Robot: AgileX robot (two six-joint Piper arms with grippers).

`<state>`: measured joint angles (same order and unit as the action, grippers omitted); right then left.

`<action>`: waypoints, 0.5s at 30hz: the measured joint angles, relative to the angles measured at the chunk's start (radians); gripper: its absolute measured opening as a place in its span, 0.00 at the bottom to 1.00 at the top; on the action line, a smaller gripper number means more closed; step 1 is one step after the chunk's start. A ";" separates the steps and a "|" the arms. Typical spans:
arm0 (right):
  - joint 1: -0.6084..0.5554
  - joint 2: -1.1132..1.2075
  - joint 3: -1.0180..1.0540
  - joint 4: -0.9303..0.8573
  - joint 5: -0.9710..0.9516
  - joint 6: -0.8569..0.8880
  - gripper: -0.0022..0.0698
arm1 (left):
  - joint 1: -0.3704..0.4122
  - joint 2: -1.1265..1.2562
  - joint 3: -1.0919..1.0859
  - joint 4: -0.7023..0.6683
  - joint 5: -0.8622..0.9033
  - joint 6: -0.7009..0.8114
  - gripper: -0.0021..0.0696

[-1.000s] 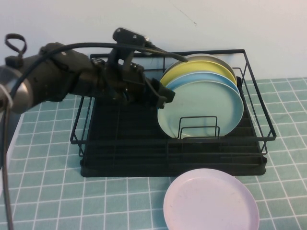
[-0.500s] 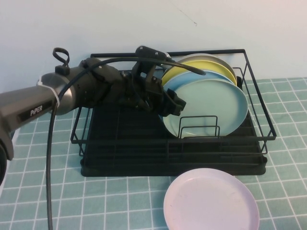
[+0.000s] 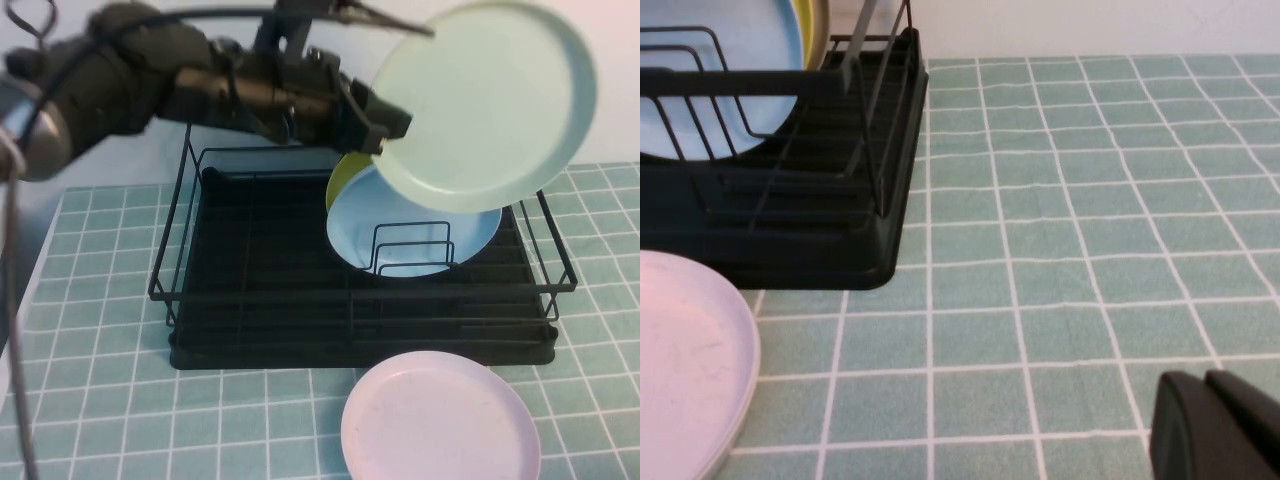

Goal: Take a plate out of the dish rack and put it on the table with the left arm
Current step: Place the plate from the table

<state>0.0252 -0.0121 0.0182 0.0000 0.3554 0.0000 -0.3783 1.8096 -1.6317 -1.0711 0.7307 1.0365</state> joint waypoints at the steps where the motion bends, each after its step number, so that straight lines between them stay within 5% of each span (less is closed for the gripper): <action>1: 0.000 0.000 0.000 0.000 0.000 0.000 0.03 | 0.000 -0.029 -0.002 0.002 0.027 -0.029 0.15; 9: 0.000 0.000 0.000 0.000 0.000 0.000 0.03 | 0.000 -0.142 -0.011 0.181 0.359 -0.403 0.15; 15: 0.000 0.000 0.000 0.000 0.000 0.000 0.03 | -0.013 -0.138 0.064 0.201 0.482 -0.470 0.15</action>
<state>0.0252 -0.0121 0.0182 0.0000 0.3554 0.0000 -0.3913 1.6714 -1.5676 -0.8704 1.2131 0.5664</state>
